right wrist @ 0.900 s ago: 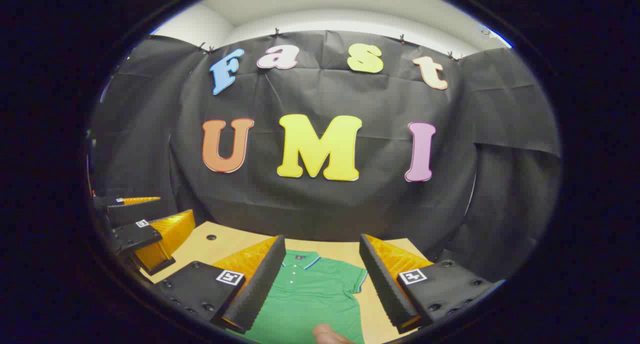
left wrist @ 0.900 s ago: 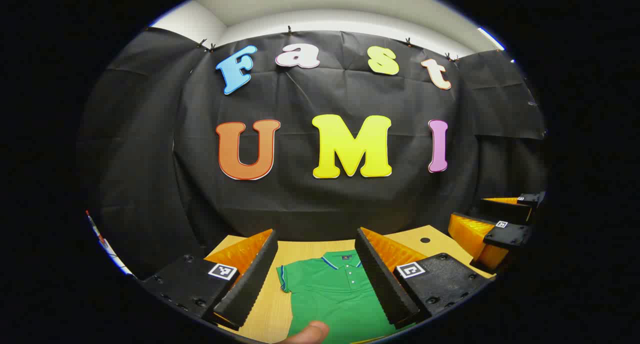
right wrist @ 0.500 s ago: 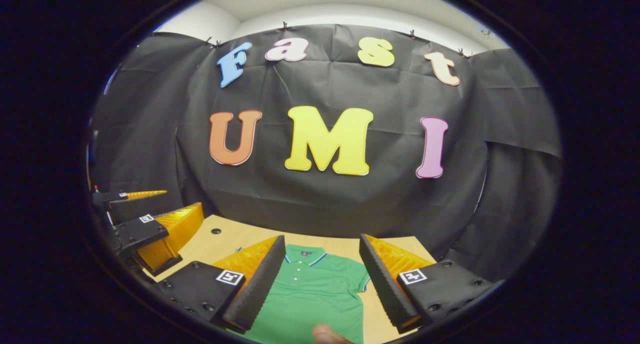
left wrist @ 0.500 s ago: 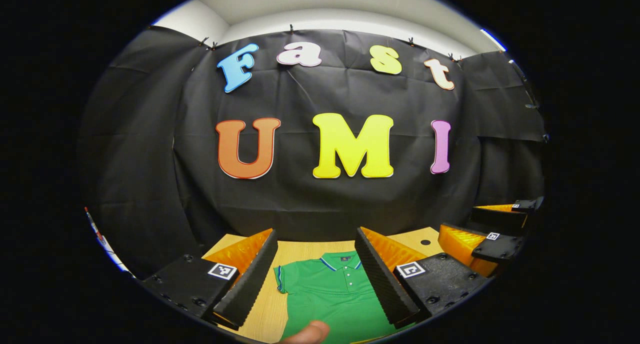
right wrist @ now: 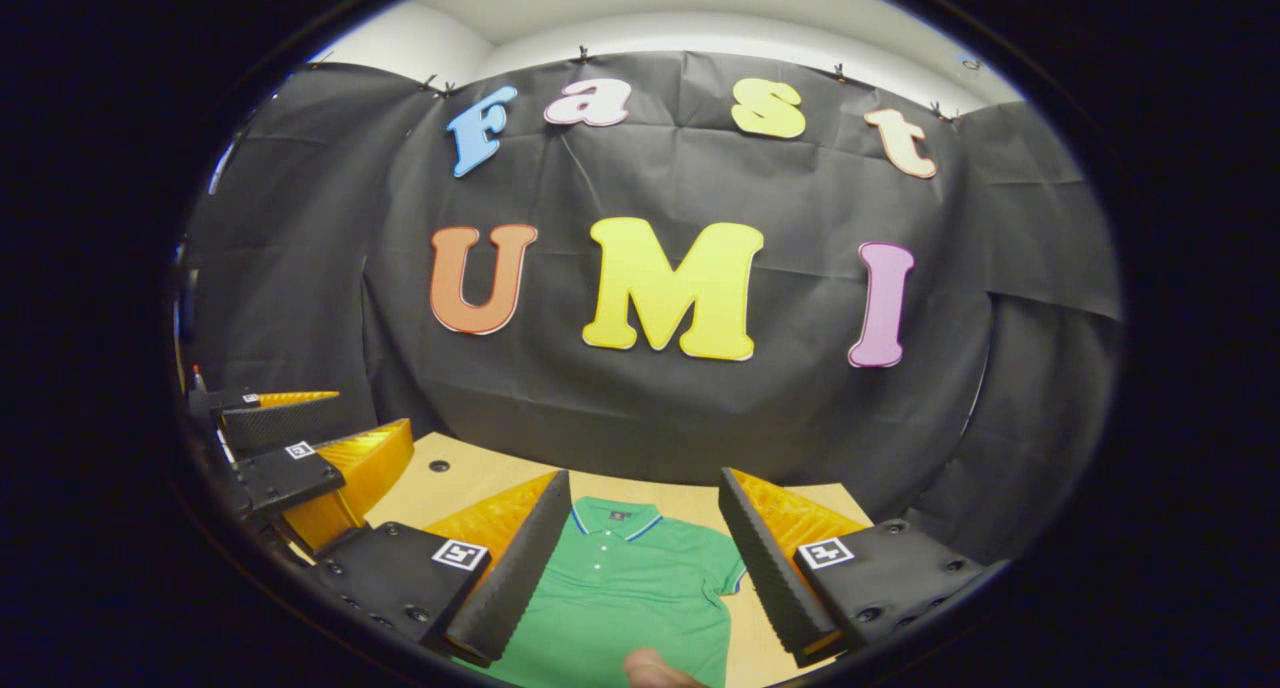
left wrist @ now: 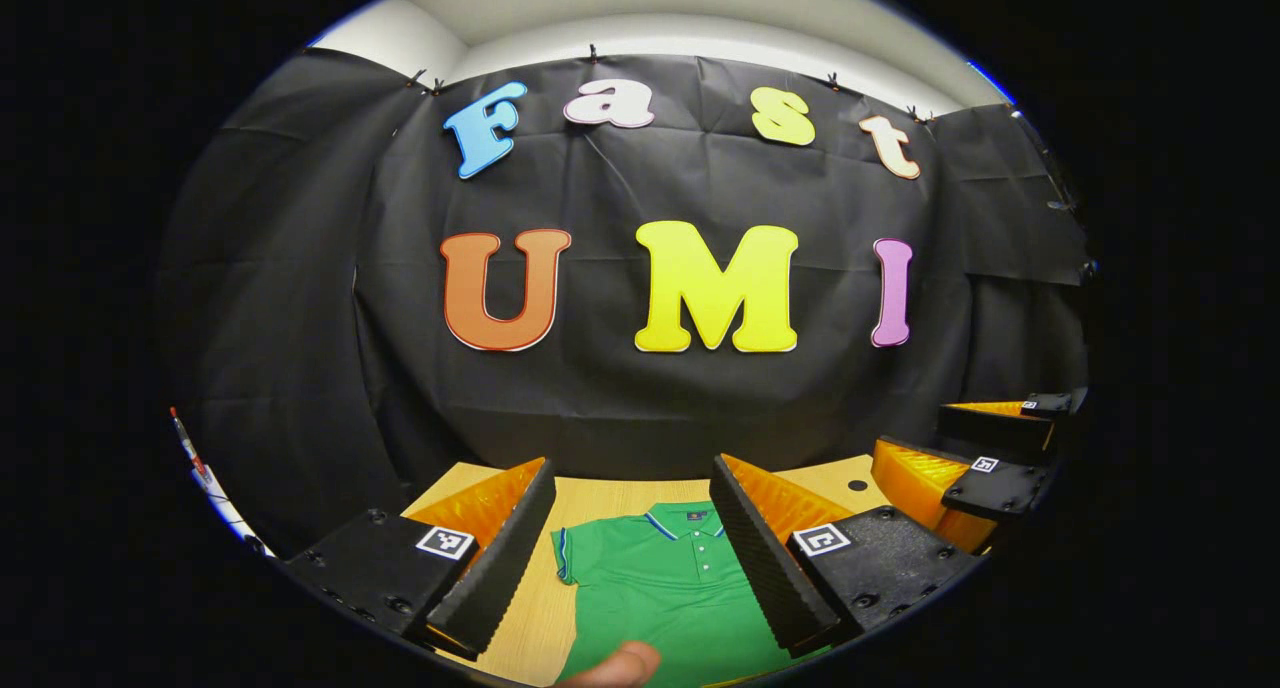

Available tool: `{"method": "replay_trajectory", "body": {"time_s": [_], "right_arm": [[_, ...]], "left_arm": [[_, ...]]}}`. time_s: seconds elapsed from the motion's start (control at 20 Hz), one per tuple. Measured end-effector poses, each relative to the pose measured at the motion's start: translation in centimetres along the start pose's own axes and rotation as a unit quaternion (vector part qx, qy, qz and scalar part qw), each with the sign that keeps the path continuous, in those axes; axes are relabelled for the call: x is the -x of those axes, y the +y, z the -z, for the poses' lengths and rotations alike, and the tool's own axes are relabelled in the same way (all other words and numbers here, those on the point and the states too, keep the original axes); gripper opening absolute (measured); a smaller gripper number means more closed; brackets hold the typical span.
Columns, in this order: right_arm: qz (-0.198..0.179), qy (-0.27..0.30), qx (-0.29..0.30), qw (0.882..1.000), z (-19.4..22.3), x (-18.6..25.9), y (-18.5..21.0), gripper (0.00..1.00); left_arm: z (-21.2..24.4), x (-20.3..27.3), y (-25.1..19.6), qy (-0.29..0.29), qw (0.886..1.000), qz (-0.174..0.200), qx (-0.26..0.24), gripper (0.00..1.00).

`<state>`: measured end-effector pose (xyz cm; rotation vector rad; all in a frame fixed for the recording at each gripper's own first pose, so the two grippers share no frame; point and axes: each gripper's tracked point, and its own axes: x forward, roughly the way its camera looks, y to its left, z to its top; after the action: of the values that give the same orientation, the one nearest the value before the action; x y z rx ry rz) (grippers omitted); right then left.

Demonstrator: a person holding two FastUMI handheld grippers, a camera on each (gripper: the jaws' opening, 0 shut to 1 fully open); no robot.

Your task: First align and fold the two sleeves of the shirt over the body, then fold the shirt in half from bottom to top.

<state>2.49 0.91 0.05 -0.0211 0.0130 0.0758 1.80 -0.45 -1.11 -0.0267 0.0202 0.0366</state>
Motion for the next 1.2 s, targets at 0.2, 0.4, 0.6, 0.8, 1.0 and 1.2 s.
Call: {"method": "replay_trajectory", "body": {"time_s": [0.2, 0.4, 0.6, 0.8, 1.0, 1.2], "right_arm": [[0.012, 0.008, -0.007, 1.0, 0.6, -0.1, -1.5, 0.94], [0.026, 0.023, -0.01, 0.999, 2.1, -0.8, -3.3, 0.96], [0.033, 0.056, -0.019, 0.998, 5.0, -2.7, -5.0, 0.96], [0.044, 0.106, -0.044, 0.992, 9.2, -6.2, -7.6, 0.95], [0.068, 0.141, -0.064, 0.986, 13.2, -11.3, -11.1, 0.96], [0.084, 0.212, -0.076, 0.971, 19.1, -16.3, -13.8, 0.95]], "left_arm": [[0.3, -0.4, -0.8, 0.003, 1.0, 0.007, 0.003, 1.0], [1.4, -1.2, -1.9, 0.012, 1.0, 0.017, 0.002, 1.0], [2.9, -2.2, -2.6, 0.032, 0.999, 0.015, 0.0, 1.0], [4.5, -3.1, -3.2, 0.05, 0.999, 0.01, -0.002, 1.0], [5.7, -4.0, -3.6, 0.067, 0.998, 0.0, -0.012, 1.0], [8.0, -5.2, -3.9, 0.099, 0.995, -0.014, -0.02, 1.0]]}}
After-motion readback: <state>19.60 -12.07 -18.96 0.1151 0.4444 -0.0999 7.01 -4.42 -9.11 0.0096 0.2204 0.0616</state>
